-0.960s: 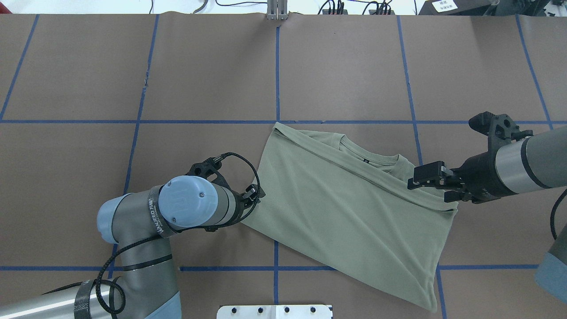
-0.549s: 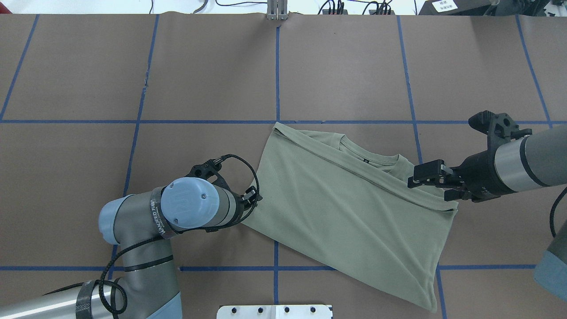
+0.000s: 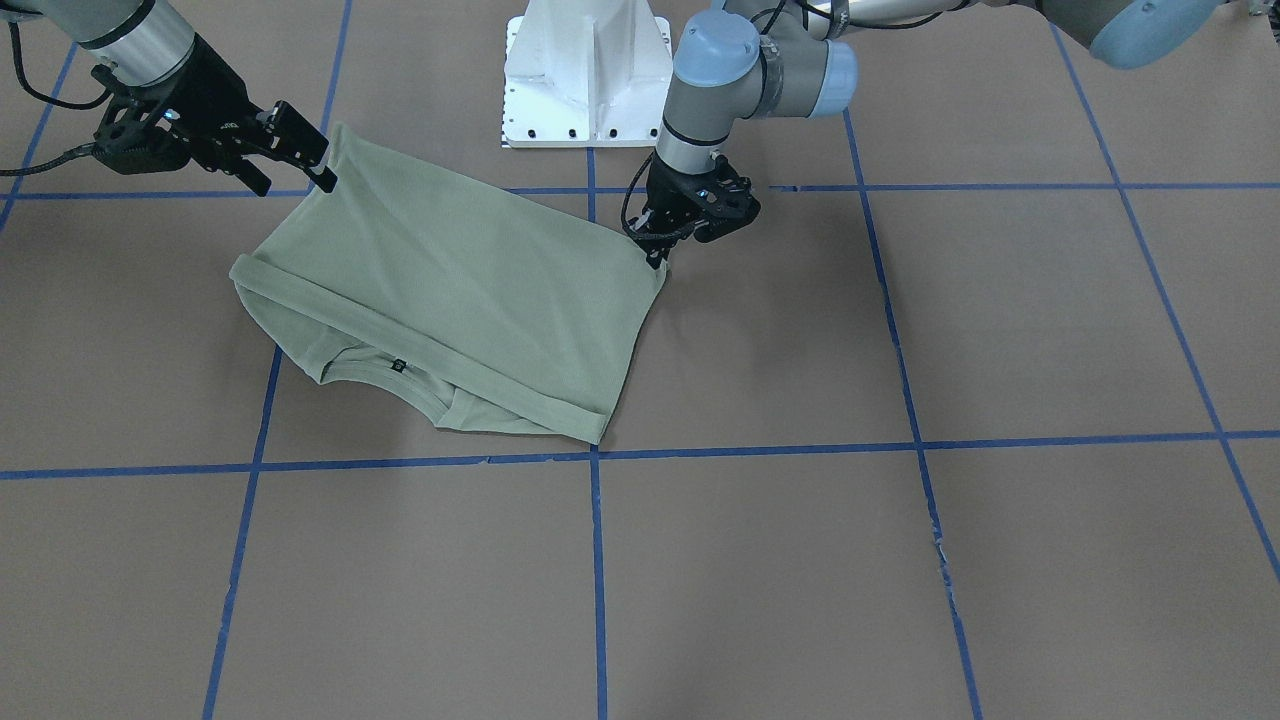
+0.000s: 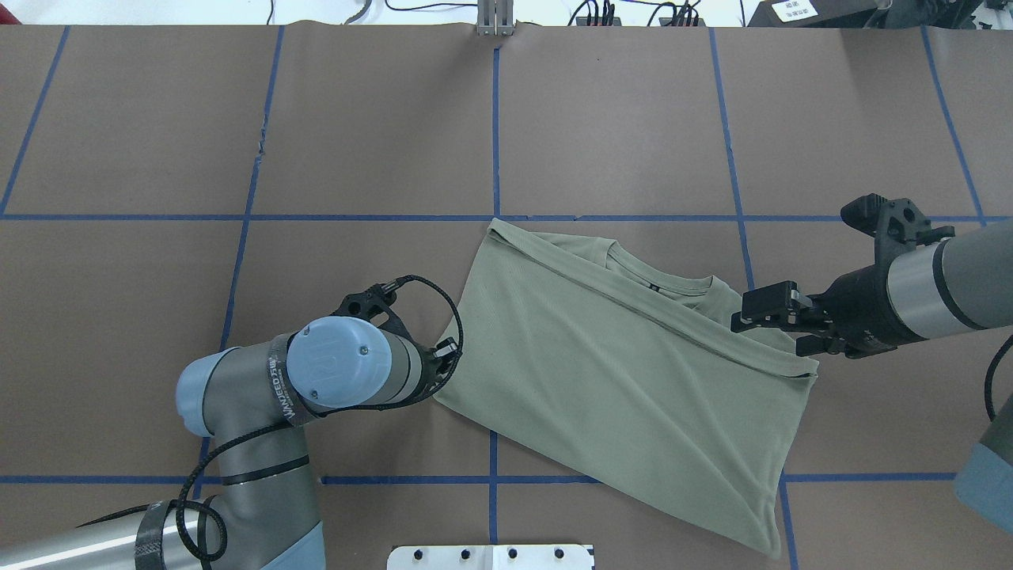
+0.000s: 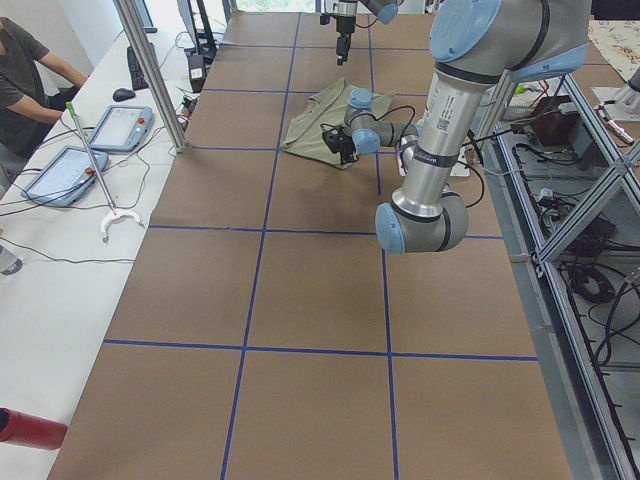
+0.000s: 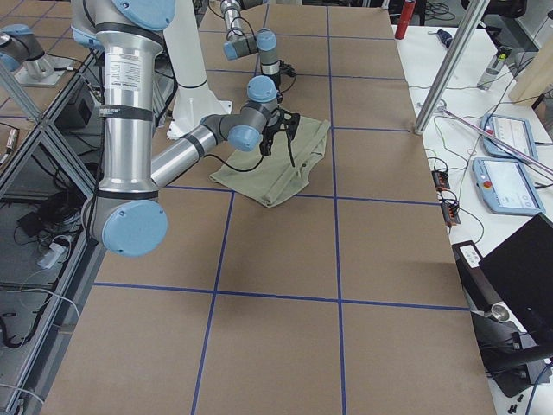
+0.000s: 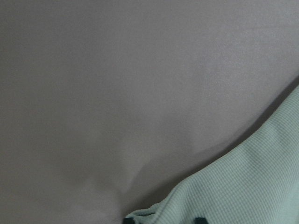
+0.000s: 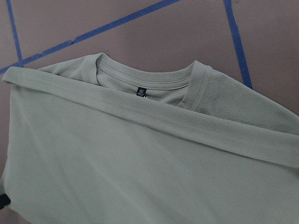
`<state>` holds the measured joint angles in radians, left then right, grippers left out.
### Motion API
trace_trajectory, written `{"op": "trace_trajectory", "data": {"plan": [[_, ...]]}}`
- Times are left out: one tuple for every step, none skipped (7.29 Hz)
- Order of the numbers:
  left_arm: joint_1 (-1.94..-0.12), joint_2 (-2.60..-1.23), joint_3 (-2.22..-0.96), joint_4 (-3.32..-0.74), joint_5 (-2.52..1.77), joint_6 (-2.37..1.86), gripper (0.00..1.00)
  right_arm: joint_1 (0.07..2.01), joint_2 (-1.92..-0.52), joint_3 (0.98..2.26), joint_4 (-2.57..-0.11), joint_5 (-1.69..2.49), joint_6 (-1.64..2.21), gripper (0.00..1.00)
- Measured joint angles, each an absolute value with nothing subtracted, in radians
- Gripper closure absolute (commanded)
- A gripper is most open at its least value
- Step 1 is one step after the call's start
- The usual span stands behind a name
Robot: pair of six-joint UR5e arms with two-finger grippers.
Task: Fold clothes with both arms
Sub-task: 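Pull the shirt corner with the left gripper away from the robot, straightening it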
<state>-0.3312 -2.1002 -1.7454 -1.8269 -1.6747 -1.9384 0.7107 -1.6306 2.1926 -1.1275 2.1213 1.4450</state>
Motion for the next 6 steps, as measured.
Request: {"op": "trace_trajectory", "data": {"plan": [[-0.337, -2.1, -1.75, -1.827, -1.675, -1.937, 1.0, 0.712, -1.631, 2.192, -1.127, 2.121, 1.445, 0.0], [-0.357, -2.1, -1.751, -1.826, -1.676, -1.934, 1.0, 0.717, -1.631, 2.192, -1.127, 2.121, 1.445, 0.0], [-0.39, -2.1, -1.745, -1.826, -1.677, -1.917, 1.0, 0.728, -1.631, 2.192, -1.127, 2.122, 1.444, 0.0], [-0.431, -2.102, -1.73, -1.827, -1.678, -1.883, 1.0, 0.742, -1.63, 2.192, -1.126, 2.124, 1.442, 0.0], [-0.477, -2.107, -1.708, -1.831, -1.678, -1.842, 1.0, 0.752, -1.63, 2.192, -1.125, 2.125, 1.438, 0.0], [-0.519, -2.116, -1.684, -1.84, -1.678, -1.806, 1.0, 0.758, -1.625, 2.192, -1.125, 2.125, 1.437, 0.0]]}}
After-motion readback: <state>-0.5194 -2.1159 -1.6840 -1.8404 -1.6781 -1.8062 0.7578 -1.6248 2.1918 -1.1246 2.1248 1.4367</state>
